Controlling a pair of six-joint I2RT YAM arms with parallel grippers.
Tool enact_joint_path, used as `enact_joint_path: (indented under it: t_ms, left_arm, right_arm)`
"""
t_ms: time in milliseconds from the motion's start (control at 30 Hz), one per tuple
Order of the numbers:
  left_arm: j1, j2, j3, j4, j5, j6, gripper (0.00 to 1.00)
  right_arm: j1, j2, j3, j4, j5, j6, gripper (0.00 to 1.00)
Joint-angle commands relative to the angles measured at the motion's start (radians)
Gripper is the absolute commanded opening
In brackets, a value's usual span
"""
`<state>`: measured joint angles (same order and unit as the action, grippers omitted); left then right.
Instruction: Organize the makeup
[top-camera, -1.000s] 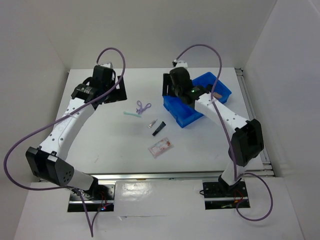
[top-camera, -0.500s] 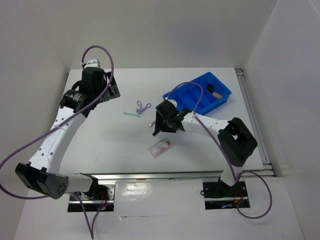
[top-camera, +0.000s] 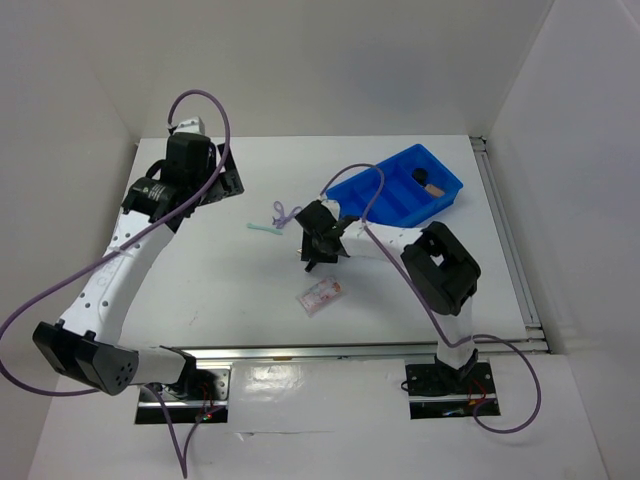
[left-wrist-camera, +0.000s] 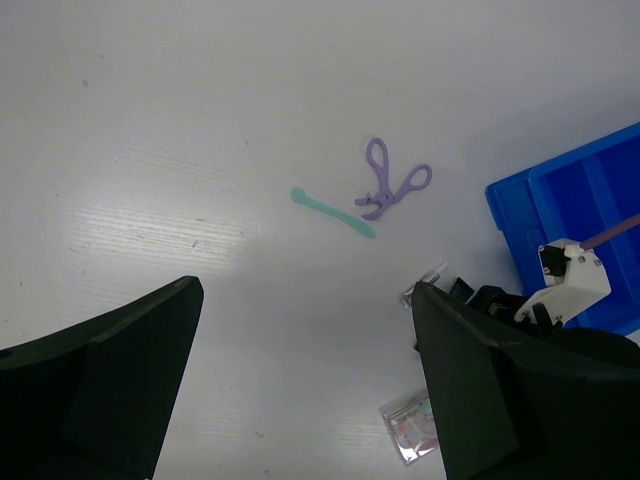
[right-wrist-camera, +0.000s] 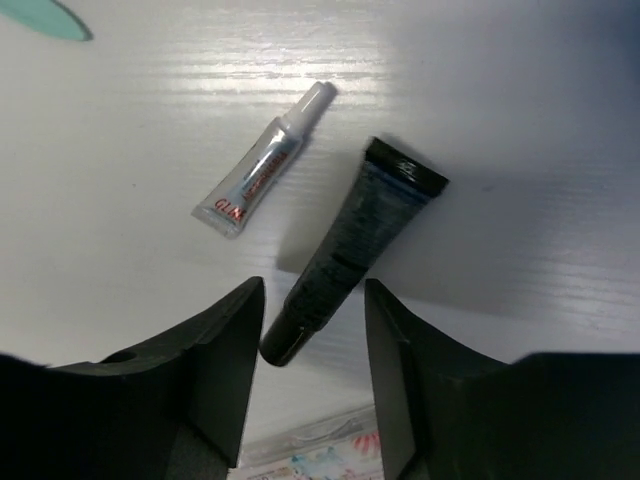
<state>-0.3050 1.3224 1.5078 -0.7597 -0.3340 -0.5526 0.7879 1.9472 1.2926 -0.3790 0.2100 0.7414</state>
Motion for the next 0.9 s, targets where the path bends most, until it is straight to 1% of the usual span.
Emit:
enact_joint_path:
  t_ms: [0,100,133,233,267,300,400,533,600,633,667,733,767,800,867]
  left_arm:
    - [0.004,0.001,0.042,0.011,0.016,0.011,1.00]
    - [0.004,0.001,0.031,0.011,0.016,0.011,1.00]
    - [0.004,0.001,0.031,0.011,0.016,0.011,1.00]
    - [0.004,0.001,0.031,0.011,0.016,0.011,1.00]
    - [0.004,0.001,0.031,0.011,0.016,0.011,1.00]
    - [0.004,0.001,0.031,0.011,0.016,0.011,1.00]
    - [0.004,0.001,0.031,0.011,0.016,0.011,1.00]
    - [0.004,0.001,0.031,0.011,0.016,0.011,1.00]
    - [0.004,0.001,0.022,0.011,0.016,0.011,1.00]
    - [0.004,0.001,0.022,0.011,0.016,0.011,1.00]
    - [0.004,0.001,0.022,0.011,0.026,0.011,1.00]
    - [0.004,-0.008,0.022,0.011,0.026,0.023,1.00]
    - [0.004,-0.008,0.022,0.011,0.026,0.034,1.00]
    - [0.004,-0.008,0.031,0.011,0.017,0.034,1.00]
    - [0.004,0.001,0.040,0.002,0.016,0.034,1.00]
  right_arm:
    - [0.007,0.044,0.043,0.000,0.060,-0.005,0.50]
    - [0.007,0.068,0.062,-0.011,0.080,-0.005,0.44]
    - [0.016,0.082,0.074,-0.011,0.080,-0.005,0.38]
    - [0.025,0.093,0.096,-0.037,0.115,-0.005,0.32]
    - [0.034,0.093,0.108,-0.059,0.132,-0.014,0.26]
    - [0.034,0.093,0.119,-0.060,0.143,-0.014,0.24]
    - [0.059,0.040,0.131,-0.083,0.161,-0.034,0.16]
    - [0.070,-0.066,0.140,-0.083,0.173,-0.088,0.14]
    - [0.070,-0.109,0.149,-0.029,0.183,-0.190,0.14]
    - [0.060,-0.143,0.149,-0.029,0.210,-0.233,0.14]
    - [0.050,-0.143,0.171,-0.029,0.241,-0.282,0.14]
    - [0.021,-0.165,0.212,-0.055,0.299,-0.330,0.13]
    - [-0.017,-0.165,0.212,-0.041,0.308,-0.361,0.13]
    - [-0.038,-0.180,0.203,-0.020,0.318,-0.423,0.13]
    - [-0.071,-0.194,0.191,0.043,0.328,-0.482,0.13]
